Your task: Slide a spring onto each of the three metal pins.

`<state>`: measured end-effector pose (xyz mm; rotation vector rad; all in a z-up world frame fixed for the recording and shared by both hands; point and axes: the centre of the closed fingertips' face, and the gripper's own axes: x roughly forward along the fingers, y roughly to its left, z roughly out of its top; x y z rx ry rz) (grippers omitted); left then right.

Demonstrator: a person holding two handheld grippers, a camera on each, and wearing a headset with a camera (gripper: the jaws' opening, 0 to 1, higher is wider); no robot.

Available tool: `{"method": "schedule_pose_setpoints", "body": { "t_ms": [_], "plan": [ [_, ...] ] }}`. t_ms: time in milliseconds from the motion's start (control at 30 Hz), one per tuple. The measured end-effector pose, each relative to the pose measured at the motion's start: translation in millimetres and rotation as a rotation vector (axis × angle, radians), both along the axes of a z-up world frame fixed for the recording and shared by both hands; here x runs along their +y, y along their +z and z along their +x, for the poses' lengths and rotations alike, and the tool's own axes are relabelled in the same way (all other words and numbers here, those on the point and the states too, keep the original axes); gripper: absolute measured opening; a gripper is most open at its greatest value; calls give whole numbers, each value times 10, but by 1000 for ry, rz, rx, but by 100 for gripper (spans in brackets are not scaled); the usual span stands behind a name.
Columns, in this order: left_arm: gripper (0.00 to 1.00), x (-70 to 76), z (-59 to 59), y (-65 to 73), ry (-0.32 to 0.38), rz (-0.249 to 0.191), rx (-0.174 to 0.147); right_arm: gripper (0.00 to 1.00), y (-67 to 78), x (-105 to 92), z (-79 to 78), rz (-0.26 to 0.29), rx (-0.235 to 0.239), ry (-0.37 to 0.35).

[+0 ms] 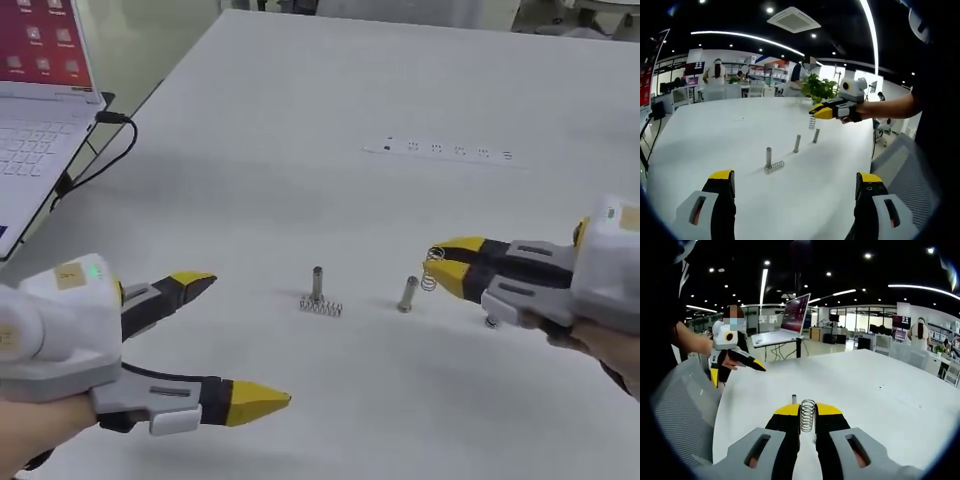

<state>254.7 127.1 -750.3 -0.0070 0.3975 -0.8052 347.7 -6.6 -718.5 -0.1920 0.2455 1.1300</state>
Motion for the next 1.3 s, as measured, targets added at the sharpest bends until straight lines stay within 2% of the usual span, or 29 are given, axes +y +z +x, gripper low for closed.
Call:
{"method": "schedule_pose_setpoints", "body": {
  "t_ms": [200,567,1300],
  "plan": [
    [98,15,-15,-19,6,-1,4,8,-59,-9,152,-11,5,-24],
    [98,17,-11,-20,9,-6,6,8,-153,36,261,-13,27,-52],
    [98,33,-22,-27,18,-17,12,8,-328,46,288,-24,68,-64]
  ]
}}
